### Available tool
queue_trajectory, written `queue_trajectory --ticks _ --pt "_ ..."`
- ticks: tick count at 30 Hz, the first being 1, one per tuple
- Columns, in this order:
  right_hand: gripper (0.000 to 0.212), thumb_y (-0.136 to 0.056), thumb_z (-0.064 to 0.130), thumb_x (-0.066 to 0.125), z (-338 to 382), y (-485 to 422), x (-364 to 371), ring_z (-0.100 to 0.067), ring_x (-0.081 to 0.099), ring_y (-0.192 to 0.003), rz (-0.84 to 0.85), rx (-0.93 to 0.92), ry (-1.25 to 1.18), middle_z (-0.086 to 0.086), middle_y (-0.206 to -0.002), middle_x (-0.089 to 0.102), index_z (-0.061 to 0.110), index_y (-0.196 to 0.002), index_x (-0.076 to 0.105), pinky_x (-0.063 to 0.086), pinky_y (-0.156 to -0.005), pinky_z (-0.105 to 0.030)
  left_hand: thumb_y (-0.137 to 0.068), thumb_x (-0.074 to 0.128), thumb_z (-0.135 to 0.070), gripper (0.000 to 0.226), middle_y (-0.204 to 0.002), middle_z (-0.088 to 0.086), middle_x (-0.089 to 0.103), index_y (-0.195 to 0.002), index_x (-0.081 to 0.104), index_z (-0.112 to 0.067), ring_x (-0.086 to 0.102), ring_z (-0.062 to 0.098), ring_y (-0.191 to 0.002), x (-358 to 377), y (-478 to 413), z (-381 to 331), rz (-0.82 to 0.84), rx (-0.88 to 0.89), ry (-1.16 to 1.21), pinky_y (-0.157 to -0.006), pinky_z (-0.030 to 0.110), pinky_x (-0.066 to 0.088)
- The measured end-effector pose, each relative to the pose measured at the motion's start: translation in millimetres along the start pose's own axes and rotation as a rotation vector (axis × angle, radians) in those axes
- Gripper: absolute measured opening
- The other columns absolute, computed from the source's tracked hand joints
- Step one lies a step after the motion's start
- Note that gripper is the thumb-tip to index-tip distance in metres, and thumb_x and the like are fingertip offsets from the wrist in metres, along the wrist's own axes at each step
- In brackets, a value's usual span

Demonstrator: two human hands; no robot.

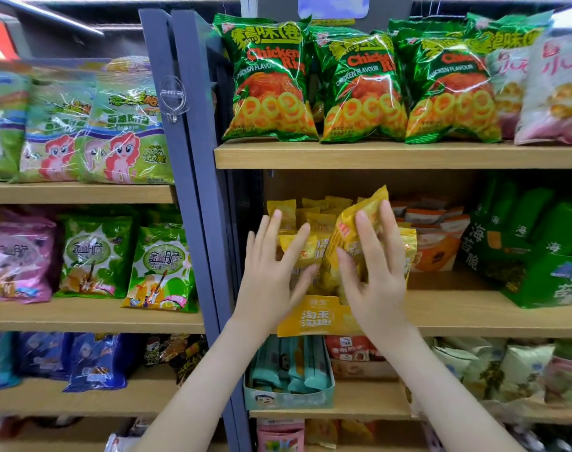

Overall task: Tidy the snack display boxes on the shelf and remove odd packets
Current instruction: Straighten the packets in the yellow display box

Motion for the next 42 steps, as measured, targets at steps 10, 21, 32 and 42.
queue_trajectory --ticks 10,21,32,42 --pt "0.062 -0.101 0.018 0.050 27 8 -59 -0.014 0.020 -0.147 -0.053 0.027 -0.233 0.016 -0.158 0.013 0.033 -0.152 0.020 0.044 -0.104 -0.052 -0.098 0.045 -0.046 0.066 -0.146 0.015 0.044 -0.148 0.021 -0.010 0.039 0.027 -0.138 -22 13 -102 -0.053 0.061 0.315 -0.116 0.052 0.027" --pt "0.036 -0.098 0.033 0.046 41 82 -68 -0.013 0.044 -0.120 0.403 0.590 -0.336 0.022 -0.125 0.045 0.033 -0.134 0.046 0.038 -0.103 -0.024 -0.096 0.059 -0.026 0.080 -0.128 -0.040 0.036 -0.133 -0.002 -0.063 0.048 -0.023 -0.110 -35 123 -98 0.513 -0.450 0.750 -0.090 0.003 0.040" --pt "0.021 -0.089 0.004 0.064 76 163 -53 0.000 0.052 -0.063 0.766 1.134 -0.405 0.004 -0.075 0.060 0.021 -0.077 0.060 0.045 -0.066 -0.023 -0.099 0.053 -0.016 0.079 -0.137 -0.048 0.018 -0.136 -0.001 -0.061 0.027 -0.029 -0.124 -53 242 -75 0.881 -0.601 0.821 -0.096 0.000 0.029" --pt "0.024 -0.095 0.006 0.054 63 192 -41 -0.012 0.051 -0.065 0.797 1.247 -0.402 -0.001 -0.069 0.049 0.027 -0.093 0.064 0.046 -0.071 -0.034 -0.099 0.054 -0.034 0.052 -0.135 -0.030 0.048 -0.140 0.028 -0.054 0.051 -0.007 -0.119 -38 263 -70 0.888 -0.878 0.891 -0.100 0.021 0.043"
Point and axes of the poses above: each hand's wrist, its own y-axis away from the middle knuckle, its own x-axis out of the palm, z = x × y, the point moved 4 cm from there along -y, towards the middle knuckle
